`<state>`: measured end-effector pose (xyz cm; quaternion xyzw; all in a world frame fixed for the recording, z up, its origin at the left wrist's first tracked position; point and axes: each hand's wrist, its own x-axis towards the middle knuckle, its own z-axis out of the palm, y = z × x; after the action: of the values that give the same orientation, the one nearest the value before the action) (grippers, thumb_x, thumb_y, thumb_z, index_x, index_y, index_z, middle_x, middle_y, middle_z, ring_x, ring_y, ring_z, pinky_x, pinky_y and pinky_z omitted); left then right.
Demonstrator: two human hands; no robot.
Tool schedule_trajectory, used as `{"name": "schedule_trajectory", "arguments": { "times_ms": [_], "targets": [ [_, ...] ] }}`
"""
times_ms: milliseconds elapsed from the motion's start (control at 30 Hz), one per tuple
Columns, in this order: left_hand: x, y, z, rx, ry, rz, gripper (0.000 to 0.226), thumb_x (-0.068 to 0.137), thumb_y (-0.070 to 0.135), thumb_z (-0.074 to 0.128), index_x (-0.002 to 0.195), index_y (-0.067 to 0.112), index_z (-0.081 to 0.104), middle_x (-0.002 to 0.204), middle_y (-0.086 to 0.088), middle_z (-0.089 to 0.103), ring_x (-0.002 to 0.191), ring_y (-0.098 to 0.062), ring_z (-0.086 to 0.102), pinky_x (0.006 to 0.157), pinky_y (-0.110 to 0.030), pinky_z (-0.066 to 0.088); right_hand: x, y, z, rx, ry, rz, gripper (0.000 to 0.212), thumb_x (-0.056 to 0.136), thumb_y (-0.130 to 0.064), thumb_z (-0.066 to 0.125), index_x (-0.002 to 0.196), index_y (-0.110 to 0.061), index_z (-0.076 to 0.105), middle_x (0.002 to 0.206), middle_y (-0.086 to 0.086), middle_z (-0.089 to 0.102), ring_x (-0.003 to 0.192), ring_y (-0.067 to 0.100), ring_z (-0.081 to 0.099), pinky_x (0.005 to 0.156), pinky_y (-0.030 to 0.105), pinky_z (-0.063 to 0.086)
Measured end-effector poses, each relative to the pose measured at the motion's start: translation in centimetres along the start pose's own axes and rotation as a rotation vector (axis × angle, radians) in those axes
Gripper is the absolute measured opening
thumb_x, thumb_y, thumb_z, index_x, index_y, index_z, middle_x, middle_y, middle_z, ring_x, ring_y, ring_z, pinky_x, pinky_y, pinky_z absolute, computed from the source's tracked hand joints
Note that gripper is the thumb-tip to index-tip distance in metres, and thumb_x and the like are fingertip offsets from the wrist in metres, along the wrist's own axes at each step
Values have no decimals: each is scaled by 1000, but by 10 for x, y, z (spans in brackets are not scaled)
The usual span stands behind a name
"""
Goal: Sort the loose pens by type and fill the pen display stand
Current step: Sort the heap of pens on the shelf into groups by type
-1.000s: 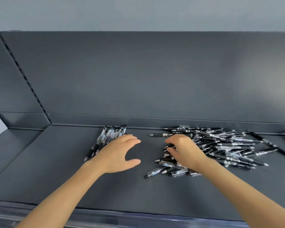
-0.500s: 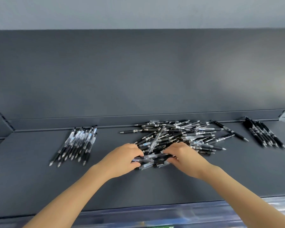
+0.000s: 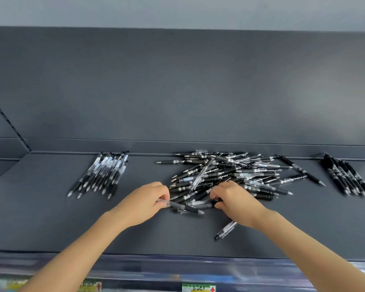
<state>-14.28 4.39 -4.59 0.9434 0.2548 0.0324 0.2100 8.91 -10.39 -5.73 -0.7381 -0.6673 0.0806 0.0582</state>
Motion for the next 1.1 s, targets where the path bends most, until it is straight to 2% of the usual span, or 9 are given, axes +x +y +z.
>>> {"name": "schedule_trajectory", "arguments": {
  "times_ms": [133,267,367,467,567,733,900,1000,1100],
  "targets": [
    [-5,-1,-4,-109,59,-55,10,92,22,57,86,30,60,86,15,56,75,-3,51,69,-16,40,0,3,-3,-12,-20,-11,24,94,-17,55,117,-17,60,112,3,53,105,23,46,87,35,44],
    [-5,6,-10,-436,200,-136,16,81,12,68,75,26,66,75,6,66,63,-2,54,64,-19,43,1,4,-11,50,71,52,14,92,-15,54,103,-14,61,103,2,55,100,20,50,78,32,47],
    [1,15,-15,-711,334,-213,14,79,8,73,80,21,67,76,4,66,67,-6,58,65,-17,45,9,3,-21,86,165,106,12,89,-10,51,97,-9,59,94,6,60,93,25,54,75,38,49],
    [9,19,-20,-867,431,-282,17,79,7,74,90,16,65,81,5,68,70,-5,60,72,-18,48,26,5,-26,86,235,118,25,85,0,47,106,-6,58,94,12,59,90,31,52,71,37,47],
    [15,22,-21,-941,456,-296,12,79,4,72,85,11,65,77,6,67,69,-6,60,76,-27,49,44,6,-26,49,237,83,31,81,5,45,105,-6,62,93,11,56,94,31,51,74,36,46],
    [21,27,-18,-1030,489,-304,9,84,7,68,89,13,71,78,5,68,74,-6,61,77,-27,51,69,3,-18,16,191,44,37,82,6,44,107,-10,66,98,10,54,98,29,47,83,36,47],
    [19,24,-17,-1222,495,-270,14,94,11,58,102,9,69,75,2,64,80,-16,63,84,-34,55,75,-3,-14,-149,195,20,26,83,10,47,98,-7,61,92,5,41,94,24,40,70,33,45],
    [16,19,-15,-1246,501,-280,16,98,13,51,105,7,64,71,2,60,74,-18,64,74,-34,56,74,2,-14,-220,258,-8,22,84,5,55,100,-7,64,100,7,49,93,26,42,72,30,40],
    [13,14,-16,-1134,551,-344,17,99,15,48,101,12,64,74,6,59,64,-15,57,61,-27,45,70,1,-22,-80,290,27,12,90,-13,59,97,-7,68,102,7,56,97,29,46,82,35,42]
  ]
}}
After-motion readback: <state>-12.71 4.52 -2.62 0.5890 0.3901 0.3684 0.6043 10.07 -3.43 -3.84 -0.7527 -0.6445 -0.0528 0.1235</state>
